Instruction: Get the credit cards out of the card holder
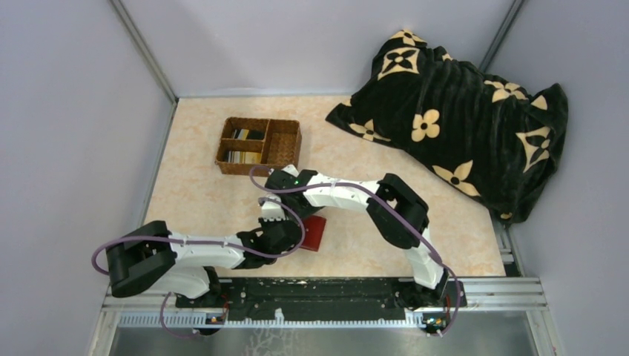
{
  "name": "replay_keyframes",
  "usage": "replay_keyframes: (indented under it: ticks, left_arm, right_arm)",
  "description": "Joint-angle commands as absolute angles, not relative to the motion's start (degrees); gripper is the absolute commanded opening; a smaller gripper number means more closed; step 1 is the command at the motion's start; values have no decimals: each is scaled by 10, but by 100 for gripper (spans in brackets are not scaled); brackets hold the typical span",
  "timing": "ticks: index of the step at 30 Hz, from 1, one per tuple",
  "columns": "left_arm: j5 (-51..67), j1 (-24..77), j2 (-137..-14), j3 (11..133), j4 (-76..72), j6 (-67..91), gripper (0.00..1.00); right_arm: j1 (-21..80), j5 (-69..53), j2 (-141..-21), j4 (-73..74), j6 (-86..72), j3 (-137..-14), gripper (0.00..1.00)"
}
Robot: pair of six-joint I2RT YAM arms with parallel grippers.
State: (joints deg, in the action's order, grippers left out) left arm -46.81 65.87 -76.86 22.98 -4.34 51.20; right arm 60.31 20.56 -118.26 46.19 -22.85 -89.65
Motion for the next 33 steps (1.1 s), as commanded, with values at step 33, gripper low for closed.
replay_keyframes:
  ticks: [33]
  left_arm:
    - [-436, 647, -533, 242, -16, 423, 45]
  right_arm:
    - [849, 583, -765, 99, -121, -484, 42]
